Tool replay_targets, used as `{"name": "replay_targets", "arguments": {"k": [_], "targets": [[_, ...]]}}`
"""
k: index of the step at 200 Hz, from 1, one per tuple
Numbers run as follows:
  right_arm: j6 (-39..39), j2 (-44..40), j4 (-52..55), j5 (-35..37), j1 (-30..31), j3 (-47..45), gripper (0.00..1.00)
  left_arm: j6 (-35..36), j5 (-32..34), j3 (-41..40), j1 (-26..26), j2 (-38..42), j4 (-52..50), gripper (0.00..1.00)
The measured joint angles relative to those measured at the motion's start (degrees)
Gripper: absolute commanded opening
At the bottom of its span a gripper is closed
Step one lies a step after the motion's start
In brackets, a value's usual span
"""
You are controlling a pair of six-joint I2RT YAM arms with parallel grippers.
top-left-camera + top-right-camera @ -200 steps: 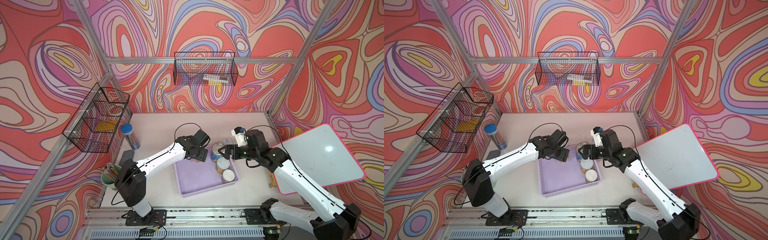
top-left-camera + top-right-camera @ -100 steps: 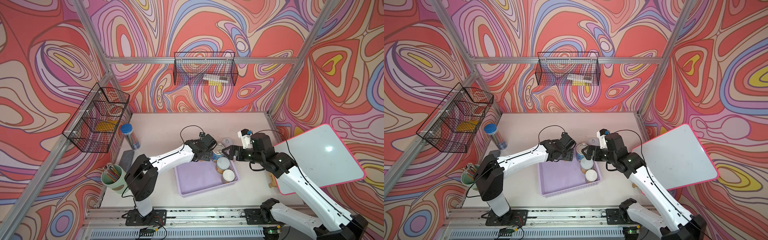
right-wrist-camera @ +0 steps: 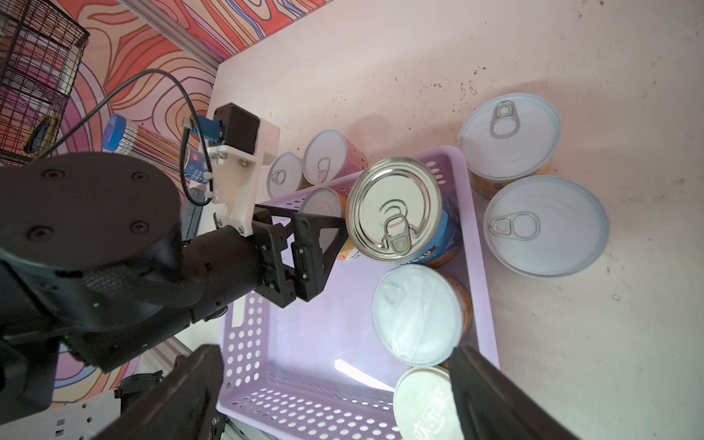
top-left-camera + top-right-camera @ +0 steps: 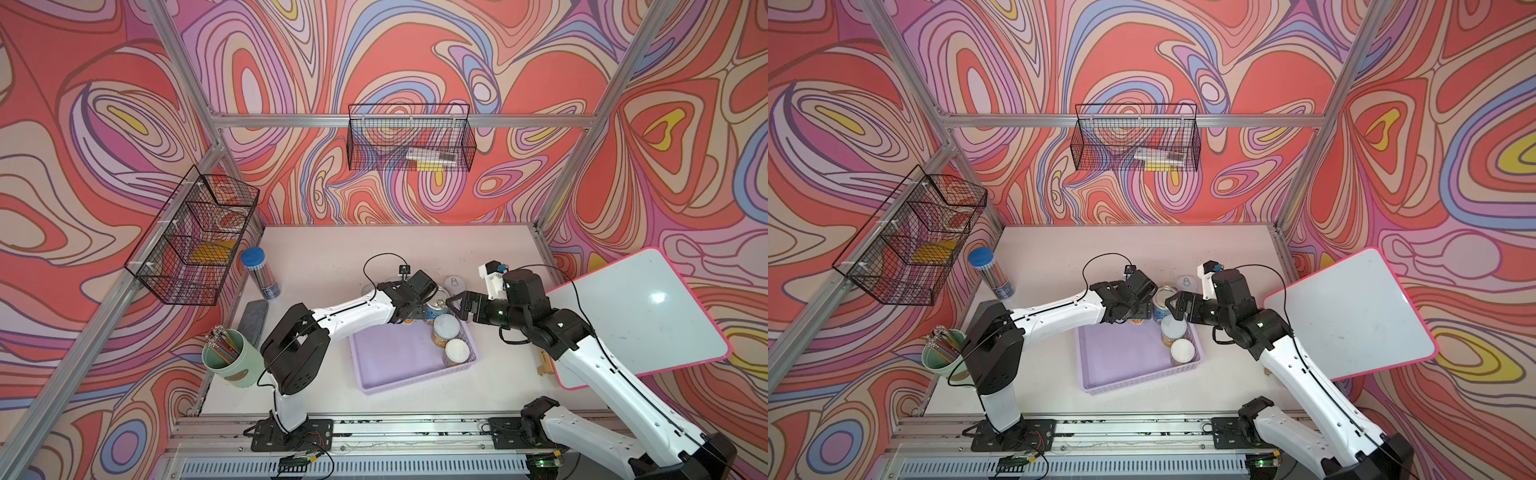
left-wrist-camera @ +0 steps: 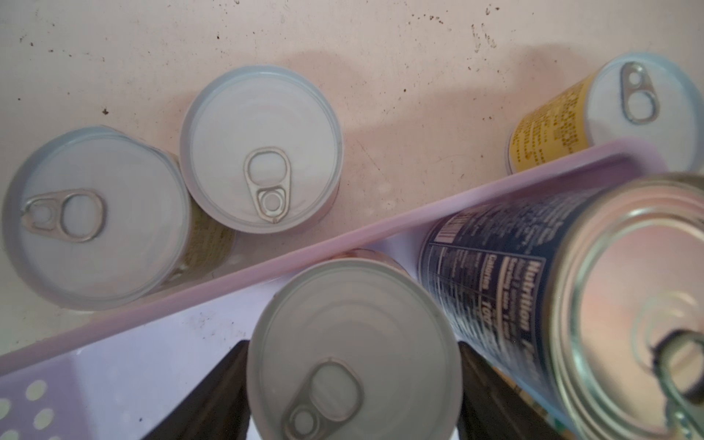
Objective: Put the canned food in the basket
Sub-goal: Place the canned food in the basket.
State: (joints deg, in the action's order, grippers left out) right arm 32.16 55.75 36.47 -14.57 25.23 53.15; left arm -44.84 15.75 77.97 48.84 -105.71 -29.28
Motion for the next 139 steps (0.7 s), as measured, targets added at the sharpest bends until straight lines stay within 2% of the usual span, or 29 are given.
{"name": "replay_targets", "arguments": {"k": [53,111,139], "targets": [[0.4,0.3,-0.2,-0.5,0.0,-0.2,0.93,-0.8,-0.9,0.0,0.2,-2.0,1.8,0.59],[0.5,0.3,-0.2,-0.5,0.0,-0.3,0.93,-1.4,-1.2,0.0,0.2,-2.8,2.4,0.86],[0.5,0.3,-0.2,-0.5,0.0,-0.3,0.93,-1.7,-0.7,0.0,0.1,-2.8,3.3,0.91]]}}
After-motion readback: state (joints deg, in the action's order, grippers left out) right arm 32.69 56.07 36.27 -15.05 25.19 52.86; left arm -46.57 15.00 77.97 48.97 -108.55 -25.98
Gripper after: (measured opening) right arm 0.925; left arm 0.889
